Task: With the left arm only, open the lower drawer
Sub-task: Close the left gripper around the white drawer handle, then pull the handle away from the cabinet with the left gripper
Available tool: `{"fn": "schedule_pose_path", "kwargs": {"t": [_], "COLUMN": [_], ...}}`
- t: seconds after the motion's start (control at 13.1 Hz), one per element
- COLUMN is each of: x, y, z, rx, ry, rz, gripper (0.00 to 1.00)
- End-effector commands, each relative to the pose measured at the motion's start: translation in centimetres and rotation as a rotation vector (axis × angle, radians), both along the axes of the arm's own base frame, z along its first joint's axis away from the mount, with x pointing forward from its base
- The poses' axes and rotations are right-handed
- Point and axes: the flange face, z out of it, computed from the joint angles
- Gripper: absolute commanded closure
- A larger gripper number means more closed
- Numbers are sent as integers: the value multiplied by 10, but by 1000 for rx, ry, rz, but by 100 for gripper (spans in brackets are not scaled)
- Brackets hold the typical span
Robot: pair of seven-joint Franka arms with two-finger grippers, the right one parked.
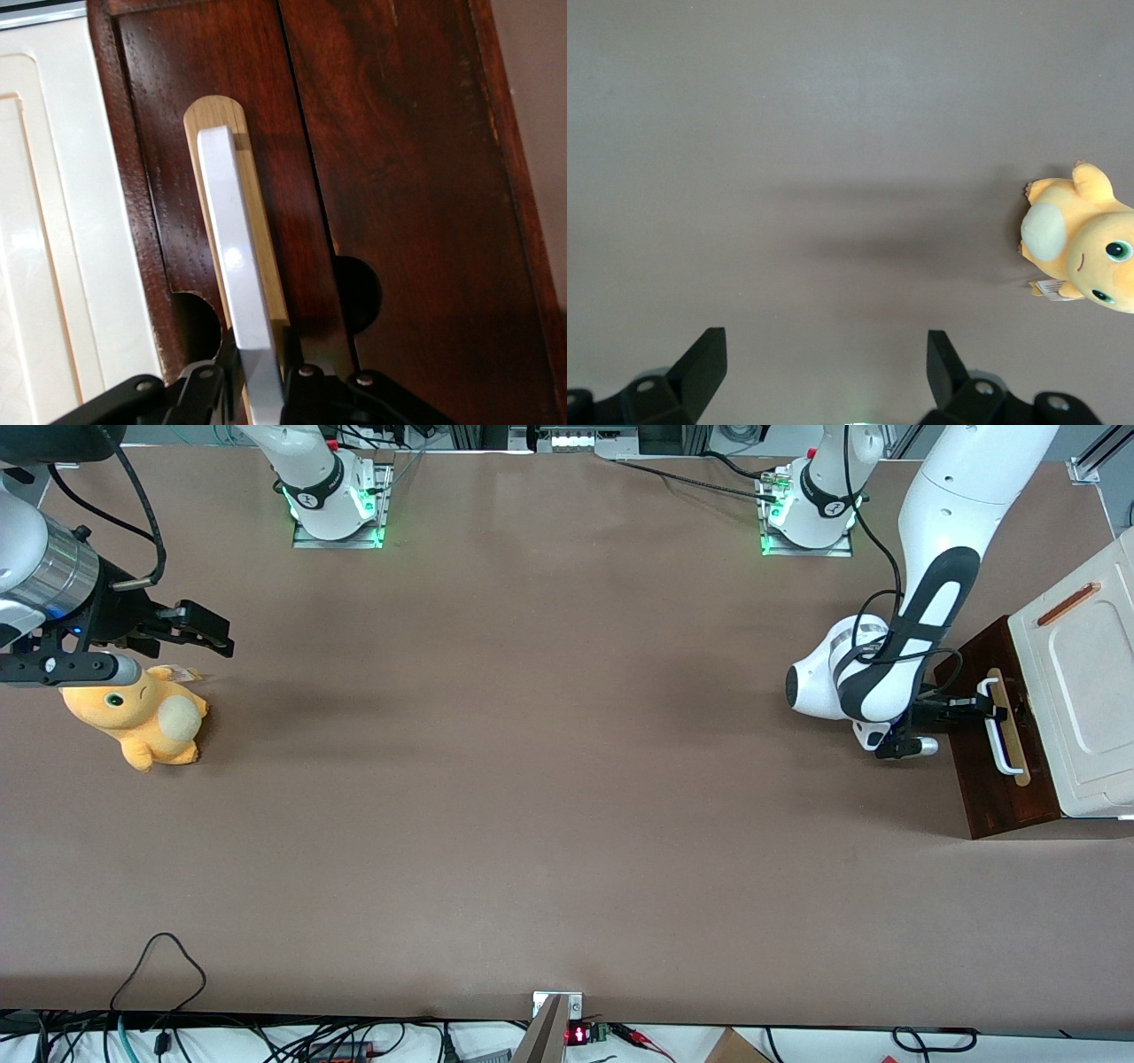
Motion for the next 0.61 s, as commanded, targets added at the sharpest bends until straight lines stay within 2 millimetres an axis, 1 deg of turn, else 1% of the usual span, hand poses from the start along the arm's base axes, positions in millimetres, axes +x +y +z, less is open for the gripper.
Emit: {"fn": "schedule_pose_path", "kwargs": {"t": [0.0,0.15,0.54], "x": [18,15,13], "y": [-52,-69,-90], "z": [18,19,23], "rx": [-54,-86,-106], "ry": [21,21,17], "rz": [-89,-82,-114], "gripper": [100,100,100]}}
